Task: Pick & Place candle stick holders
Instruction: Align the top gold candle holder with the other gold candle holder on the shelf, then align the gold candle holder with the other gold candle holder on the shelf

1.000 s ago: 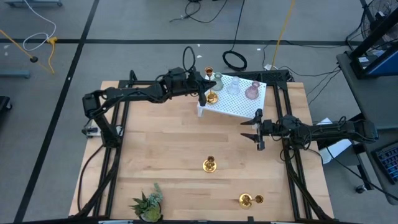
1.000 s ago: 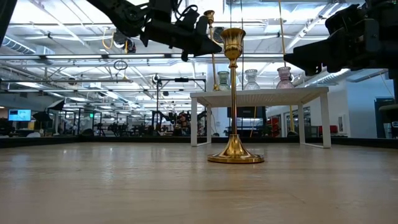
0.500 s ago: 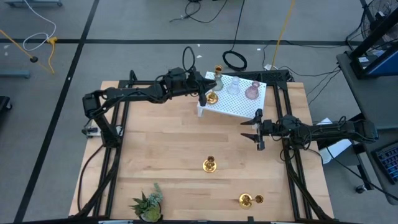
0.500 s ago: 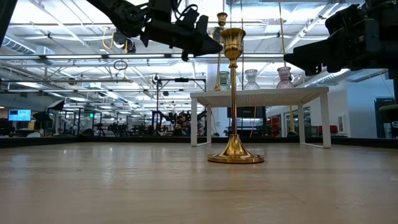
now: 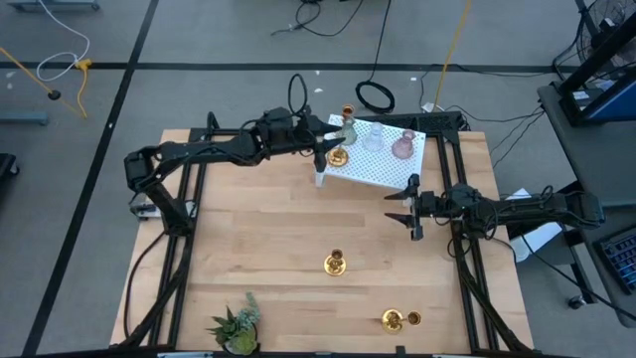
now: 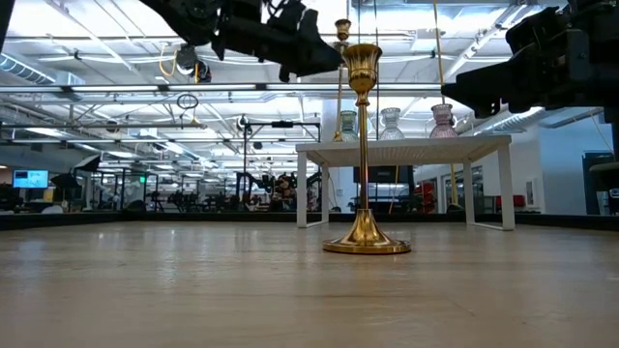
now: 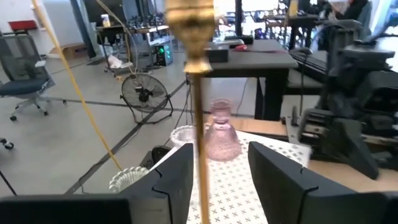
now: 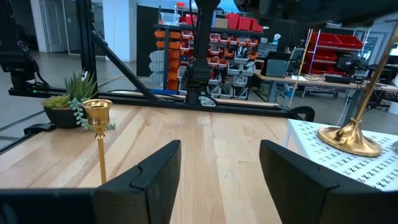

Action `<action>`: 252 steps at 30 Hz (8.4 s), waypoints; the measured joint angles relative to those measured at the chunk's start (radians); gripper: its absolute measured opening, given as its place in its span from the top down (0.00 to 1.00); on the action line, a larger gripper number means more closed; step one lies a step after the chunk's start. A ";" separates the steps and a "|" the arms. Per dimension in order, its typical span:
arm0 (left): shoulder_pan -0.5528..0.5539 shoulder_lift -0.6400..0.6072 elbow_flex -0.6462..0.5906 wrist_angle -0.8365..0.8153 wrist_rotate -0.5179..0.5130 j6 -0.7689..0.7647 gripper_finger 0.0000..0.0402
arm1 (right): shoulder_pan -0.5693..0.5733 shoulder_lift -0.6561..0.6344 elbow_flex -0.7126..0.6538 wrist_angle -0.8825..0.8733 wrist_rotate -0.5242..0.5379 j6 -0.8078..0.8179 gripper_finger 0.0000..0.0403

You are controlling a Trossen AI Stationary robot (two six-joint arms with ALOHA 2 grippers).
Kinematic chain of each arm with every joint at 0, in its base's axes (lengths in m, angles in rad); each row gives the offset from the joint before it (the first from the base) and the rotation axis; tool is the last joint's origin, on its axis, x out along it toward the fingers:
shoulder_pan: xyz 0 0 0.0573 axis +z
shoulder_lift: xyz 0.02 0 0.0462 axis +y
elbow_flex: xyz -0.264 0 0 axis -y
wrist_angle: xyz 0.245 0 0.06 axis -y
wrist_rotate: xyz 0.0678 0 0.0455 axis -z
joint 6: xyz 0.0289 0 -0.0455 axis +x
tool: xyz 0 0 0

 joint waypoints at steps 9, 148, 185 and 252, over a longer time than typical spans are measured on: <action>-0.043 -0.109 0.000 -0.292 0.056 0.039 0.59 | 0.000 0.000 0.000 0.000 0.000 0.000 0.48; -0.288 0.356 0.478 -0.377 -0.704 -0.359 0.95 | 0.000 0.000 0.000 0.059 0.000 -0.045 0.48; -0.248 0.366 0.478 -0.375 -0.578 -0.350 0.81 | 0.000 0.000 0.000 0.053 0.000 -0.045 0.48; -0.525 -0.114 0.478 -1.230 -0.927 -0.457 0.81 | 0.774 0.839 0.407 0.259 -0.349 0.095 0.48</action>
